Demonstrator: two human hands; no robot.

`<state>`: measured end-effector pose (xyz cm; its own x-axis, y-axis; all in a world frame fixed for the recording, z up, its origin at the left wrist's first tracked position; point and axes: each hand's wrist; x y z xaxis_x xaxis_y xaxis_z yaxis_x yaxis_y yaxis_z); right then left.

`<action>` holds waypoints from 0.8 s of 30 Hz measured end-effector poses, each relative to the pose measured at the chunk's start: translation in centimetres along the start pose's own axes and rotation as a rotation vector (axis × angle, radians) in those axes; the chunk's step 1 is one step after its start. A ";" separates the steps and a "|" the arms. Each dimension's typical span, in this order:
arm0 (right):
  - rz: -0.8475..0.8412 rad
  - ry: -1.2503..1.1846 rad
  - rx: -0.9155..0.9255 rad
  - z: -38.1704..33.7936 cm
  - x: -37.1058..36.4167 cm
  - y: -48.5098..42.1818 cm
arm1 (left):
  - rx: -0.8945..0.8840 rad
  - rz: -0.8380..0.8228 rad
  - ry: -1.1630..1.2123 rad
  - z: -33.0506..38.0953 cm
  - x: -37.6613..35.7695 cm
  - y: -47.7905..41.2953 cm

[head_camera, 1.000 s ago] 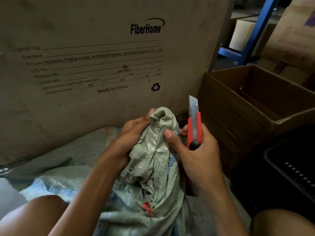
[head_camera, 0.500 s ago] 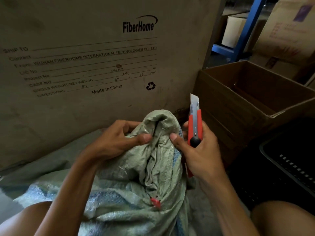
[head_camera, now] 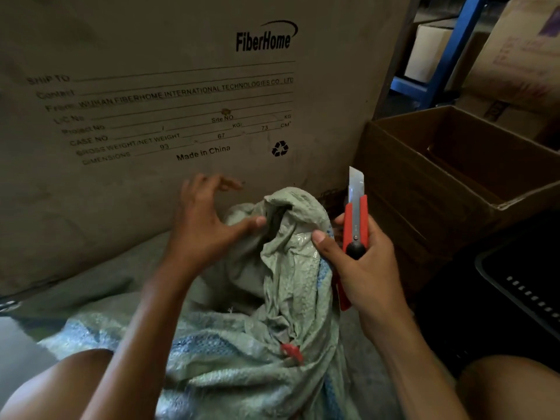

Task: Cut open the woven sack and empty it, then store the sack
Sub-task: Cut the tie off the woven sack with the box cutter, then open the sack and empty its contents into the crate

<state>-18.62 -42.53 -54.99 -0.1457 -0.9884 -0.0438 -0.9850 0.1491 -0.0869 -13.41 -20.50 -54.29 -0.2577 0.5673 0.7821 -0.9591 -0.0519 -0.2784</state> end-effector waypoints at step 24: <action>0.271 0.430 -0.059 4.3 0.6 -0.1 | 0.183 -0.107 0.394 -0.3 -4.3 0.6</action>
<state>-18.20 -42.98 -59.29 -0.4089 -0.8395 0.3578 -0.9085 0.4117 -0.0721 -12.80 -22.76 -57.98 -0.1255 0.8452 0.5195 -0.9920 -0.1004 -0.0764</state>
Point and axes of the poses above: each hand's wrist, its own y-axis away from the middle knuckle, its own x-axis out of the back of the hand, z = x × y, and after that the axes turned 6 degrees about -y, right-handed
